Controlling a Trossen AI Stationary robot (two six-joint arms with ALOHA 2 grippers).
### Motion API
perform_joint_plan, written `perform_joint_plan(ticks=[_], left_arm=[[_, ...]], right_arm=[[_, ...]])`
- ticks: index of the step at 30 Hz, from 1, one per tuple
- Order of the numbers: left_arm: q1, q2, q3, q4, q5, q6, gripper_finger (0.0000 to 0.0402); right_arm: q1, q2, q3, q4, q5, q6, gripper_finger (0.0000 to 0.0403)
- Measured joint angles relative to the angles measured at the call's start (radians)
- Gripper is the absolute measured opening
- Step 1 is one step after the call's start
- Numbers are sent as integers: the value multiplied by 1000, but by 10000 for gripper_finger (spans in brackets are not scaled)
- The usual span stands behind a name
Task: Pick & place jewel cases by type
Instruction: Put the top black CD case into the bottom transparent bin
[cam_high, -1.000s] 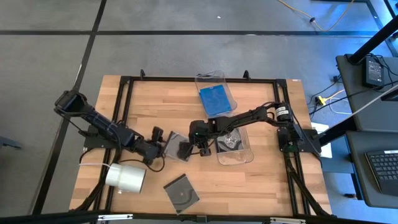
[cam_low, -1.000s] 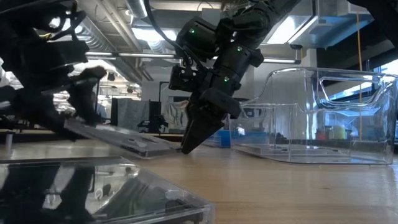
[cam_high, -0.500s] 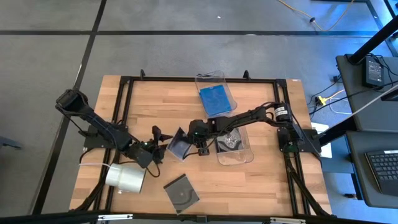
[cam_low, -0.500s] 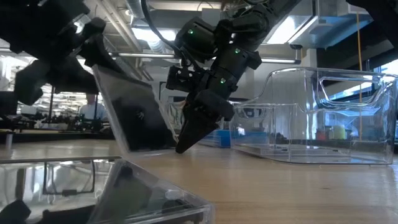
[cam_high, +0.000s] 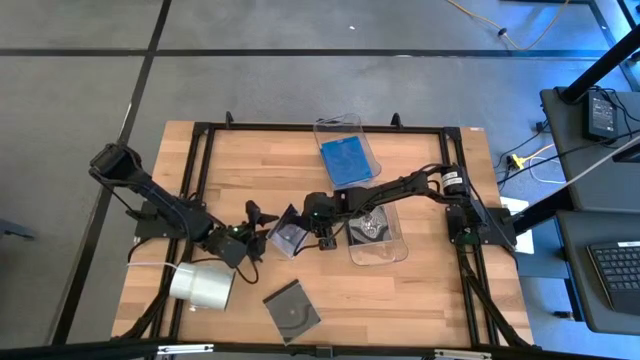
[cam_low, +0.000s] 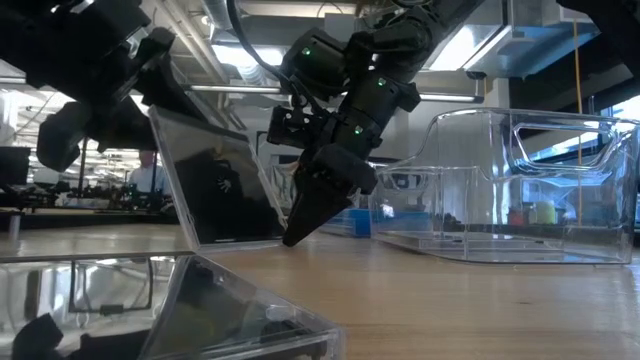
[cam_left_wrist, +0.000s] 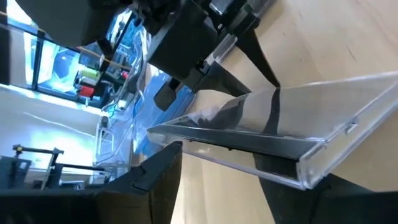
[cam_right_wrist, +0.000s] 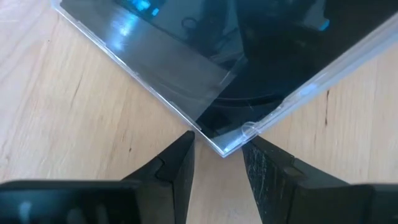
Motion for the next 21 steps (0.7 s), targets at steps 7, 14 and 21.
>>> perform_joint_plan(ticks=[7,14,21], left_arm=[[0,0,0,4,-5,137,198],[0,1,-2,43,36,324,198],[0,1,-2,45,202,548,197]], right_arm=[[0,0,-1,6,0,-3,139],[0,0,-1,7,-1,-3,139],[0,0,-2,7,-2,-3,139]])
